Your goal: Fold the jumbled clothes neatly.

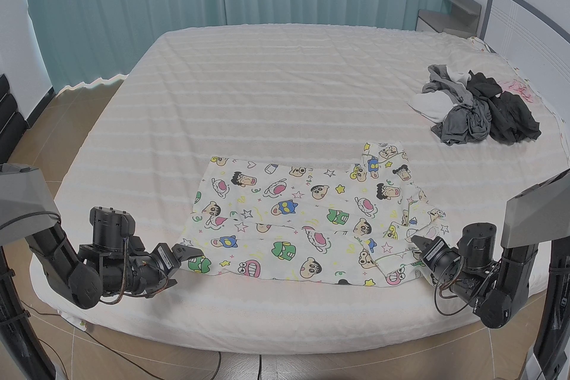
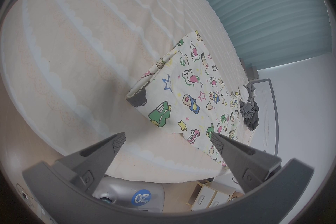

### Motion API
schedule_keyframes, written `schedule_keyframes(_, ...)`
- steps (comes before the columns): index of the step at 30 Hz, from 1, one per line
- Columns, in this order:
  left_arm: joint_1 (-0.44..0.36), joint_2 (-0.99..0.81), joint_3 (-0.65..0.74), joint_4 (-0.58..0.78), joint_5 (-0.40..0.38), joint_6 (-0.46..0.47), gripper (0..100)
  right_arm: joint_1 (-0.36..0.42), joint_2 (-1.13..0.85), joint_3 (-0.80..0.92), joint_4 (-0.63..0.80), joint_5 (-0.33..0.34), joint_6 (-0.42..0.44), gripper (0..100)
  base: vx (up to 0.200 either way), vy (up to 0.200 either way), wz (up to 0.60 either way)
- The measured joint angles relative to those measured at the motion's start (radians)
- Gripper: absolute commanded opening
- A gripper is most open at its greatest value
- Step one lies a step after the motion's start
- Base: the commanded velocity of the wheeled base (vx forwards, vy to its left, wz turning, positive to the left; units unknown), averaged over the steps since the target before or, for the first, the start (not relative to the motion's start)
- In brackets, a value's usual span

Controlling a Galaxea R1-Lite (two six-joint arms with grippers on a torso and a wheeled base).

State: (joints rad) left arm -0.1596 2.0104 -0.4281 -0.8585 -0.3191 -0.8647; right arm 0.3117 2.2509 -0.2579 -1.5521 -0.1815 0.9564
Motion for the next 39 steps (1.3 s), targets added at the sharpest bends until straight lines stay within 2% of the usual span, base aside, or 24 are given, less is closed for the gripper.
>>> schedule_keyframes(11, 0.0, 0.0, 0.0, 0.0, 0.0, 0.0, 100, 0.006, 0.002, 0.02, -0.001, -0.055, -0.005, 0, 0.0, 0.0, 0.0)
schedule_keyframes(26, 0.0, 0.0, 0.006, -0.02, 0.0, 0.0, 100, 0.092, -0.099, 0.13, -0.001, -0.113, -0.016, 0, 0.0, 0.0, 0.0)
schedule_keyframes(36, -0.001, 0.003, 0.021, -0.048, 0.0, 0.001, 100, 0.128, -0.056, 0.218, -0.001, -0.145, -0.009, 0, 0.0, 0.0, 0.0)
schedule_keyframes(37, -0.002, 0.003, 0.021, -0.048, 0.0, 0.001, 100, 0.134, -0.048, 0.22, -0.001, -0.149, -0.008, 100, 0.0, 0.0, 0.0)
schedule_keyframes(39, -0.004, 0.004, 0.021, -0.048, 0.0, 0.001, 100, 0.142, -0.031, 0.22, -0.001, -0.151, -0.003, 100, 0.0, 0.0, 0.0)
